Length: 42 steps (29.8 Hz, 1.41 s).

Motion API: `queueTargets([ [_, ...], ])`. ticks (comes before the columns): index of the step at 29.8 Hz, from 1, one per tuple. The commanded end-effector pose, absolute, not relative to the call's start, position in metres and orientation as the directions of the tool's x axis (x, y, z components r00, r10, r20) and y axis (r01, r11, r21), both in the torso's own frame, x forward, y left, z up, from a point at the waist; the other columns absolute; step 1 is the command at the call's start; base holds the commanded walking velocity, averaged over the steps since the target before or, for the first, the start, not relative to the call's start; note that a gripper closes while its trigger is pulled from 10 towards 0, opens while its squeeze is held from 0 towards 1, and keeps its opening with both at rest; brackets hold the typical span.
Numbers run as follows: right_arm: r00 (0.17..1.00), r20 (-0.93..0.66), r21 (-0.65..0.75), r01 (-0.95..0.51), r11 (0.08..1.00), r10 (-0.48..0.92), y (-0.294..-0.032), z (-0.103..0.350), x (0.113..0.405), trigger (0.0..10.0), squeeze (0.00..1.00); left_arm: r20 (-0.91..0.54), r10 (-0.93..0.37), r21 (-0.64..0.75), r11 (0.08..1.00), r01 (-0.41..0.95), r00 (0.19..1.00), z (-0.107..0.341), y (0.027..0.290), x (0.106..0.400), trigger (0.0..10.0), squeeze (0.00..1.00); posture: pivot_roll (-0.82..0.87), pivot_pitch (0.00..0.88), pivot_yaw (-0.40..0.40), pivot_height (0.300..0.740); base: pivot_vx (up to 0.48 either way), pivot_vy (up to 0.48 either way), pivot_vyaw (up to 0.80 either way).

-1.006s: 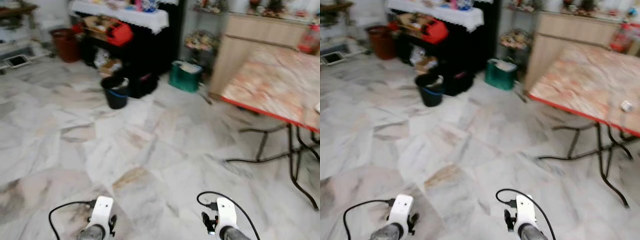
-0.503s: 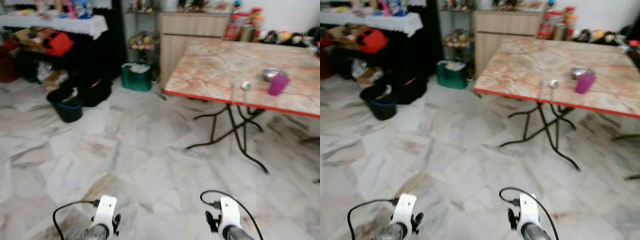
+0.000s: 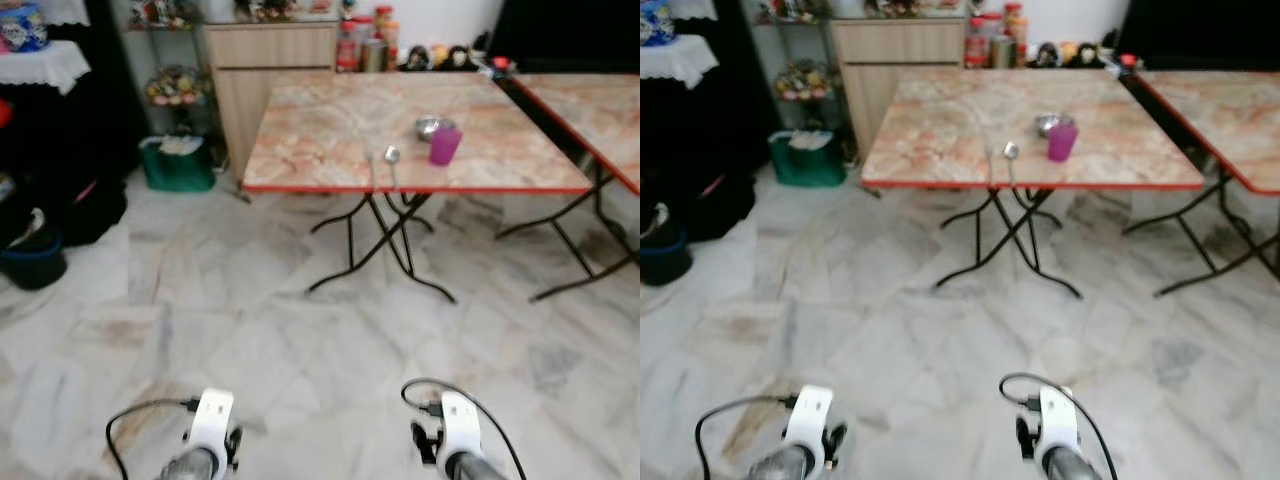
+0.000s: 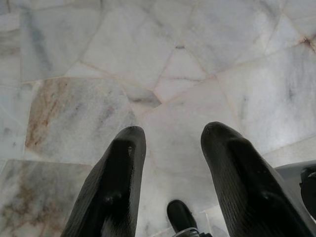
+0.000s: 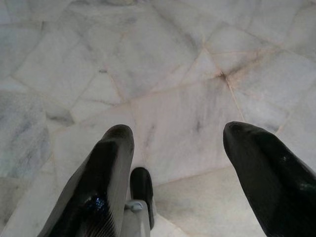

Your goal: Setting the table

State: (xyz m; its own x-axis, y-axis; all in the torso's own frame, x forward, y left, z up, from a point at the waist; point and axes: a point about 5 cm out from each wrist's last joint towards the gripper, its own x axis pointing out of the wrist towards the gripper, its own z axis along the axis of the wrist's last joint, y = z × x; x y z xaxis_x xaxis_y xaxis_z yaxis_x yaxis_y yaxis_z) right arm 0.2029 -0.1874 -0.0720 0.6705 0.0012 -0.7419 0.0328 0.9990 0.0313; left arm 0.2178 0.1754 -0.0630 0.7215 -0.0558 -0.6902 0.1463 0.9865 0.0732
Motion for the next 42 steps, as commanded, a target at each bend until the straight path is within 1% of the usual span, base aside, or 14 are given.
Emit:
queueTargets([
  [1, 0.683, -0.730, 0.034, 0.044, 0.998, -0.005, -0.188, -0.070, 0.207, 10.0, 0.00, -0.696, -0.051, 0.076, 0.987, 0.144, 0.716, -0.064, 0.177, 0.217, 10.0, 0.00, -0.08, 0.000, 0.009, 0.740, 0.000, -0.274, 0.00],
  [10, 0.680, -0.733, 0.034, 0.047, 0.998, -0.007, -0.188, -0.070, 0.205, 10.0, 0.00, -0.695, -0.055, 0.074, 0.986, 0.147, 0.716, -0.064, 0.176, 0.217, 10.0, 0.00, -0.08, 0.000, 0.011, 0.740, 0.000, -0.271, 0.00],
  [29, 0.679, -0.734, 0.023, 0.039, 0.999, -0.010, -0.192, -0.070, 0.206, 10.0, 0.00, -0.695, -0.058, 0.059, 0.989, 0.137, 0.717, -0.065, 0.172, 0.215, 10.0, 0.00, -0.08, 0.000, -0.012, 0.740, 0.000, -0.270, 0.00],
  [35, 0.676, -0.737, 0.024, 0.045, 0.999, -0.013, -0.193, -0.070, 0.206, 10.0, 0.00, -0.673, -0.040, 0.061, 0.992, 0.110, 0.739, -0.060, 0.174, 0.222, 10.0, 0.00, -0.07, 0.000, -0.017, 0.740, 0.000, 0.000, -0.68],
  [42, 0.683, -0.731, 0.018, 0.030, 0.999, -0.007, -0.191, -0.069, 0.208, 10.0, 0.00, -0.667, -0.031, 0.037, 0.997, 0.075, 0.744, -0.058, 0.175, 0.226, 10.0, 0.00, -0.07, 0.000, -0.015, 0.740, 0.000, 0.000, 0.00],
])
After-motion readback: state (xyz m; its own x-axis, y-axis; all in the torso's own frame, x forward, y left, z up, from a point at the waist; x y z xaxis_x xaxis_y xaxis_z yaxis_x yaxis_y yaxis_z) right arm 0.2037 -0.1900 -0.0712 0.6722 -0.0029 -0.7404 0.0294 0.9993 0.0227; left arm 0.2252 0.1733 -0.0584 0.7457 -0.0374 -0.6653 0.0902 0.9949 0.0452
